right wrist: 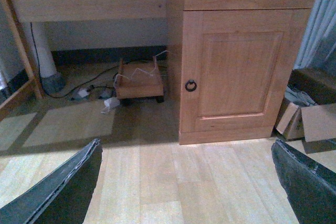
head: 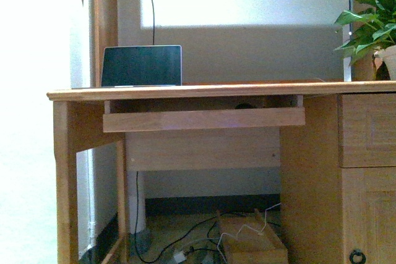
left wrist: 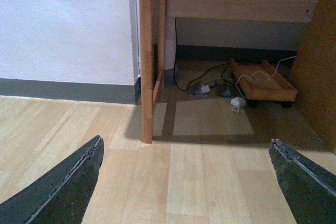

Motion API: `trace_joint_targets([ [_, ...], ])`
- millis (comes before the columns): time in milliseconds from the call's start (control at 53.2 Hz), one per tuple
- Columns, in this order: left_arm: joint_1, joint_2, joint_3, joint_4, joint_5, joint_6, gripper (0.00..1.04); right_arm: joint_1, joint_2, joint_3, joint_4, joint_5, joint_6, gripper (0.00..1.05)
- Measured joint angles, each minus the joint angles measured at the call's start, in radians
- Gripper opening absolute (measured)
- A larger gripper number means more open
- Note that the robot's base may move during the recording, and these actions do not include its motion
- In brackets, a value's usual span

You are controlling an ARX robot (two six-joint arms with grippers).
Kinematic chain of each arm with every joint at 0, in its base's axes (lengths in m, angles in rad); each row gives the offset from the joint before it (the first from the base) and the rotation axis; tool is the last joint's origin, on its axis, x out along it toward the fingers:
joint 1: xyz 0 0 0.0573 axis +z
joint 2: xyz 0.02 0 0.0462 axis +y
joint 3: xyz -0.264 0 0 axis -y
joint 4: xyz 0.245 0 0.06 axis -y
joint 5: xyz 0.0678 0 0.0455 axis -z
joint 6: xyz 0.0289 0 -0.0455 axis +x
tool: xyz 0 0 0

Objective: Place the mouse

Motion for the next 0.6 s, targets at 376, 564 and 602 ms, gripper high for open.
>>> trace_joint_targets([
  [376,0.000,0.000,0.000,0.000,0.000,0.000,0.97,0.000,0.000,0.000,0.000,0.000,0.000,0.97],
  [564,0.000,0.000,0.000,0.000,0.000,0.000,0.97,0.000,0.000,0.000,0.000,0.000,0.000,0.97],
  [602,0.000,0.000,0.000,0.000,0.000,0.000,0.97,0.000,0.000,0.000,0.000,0.000,0.000,0.97],
])
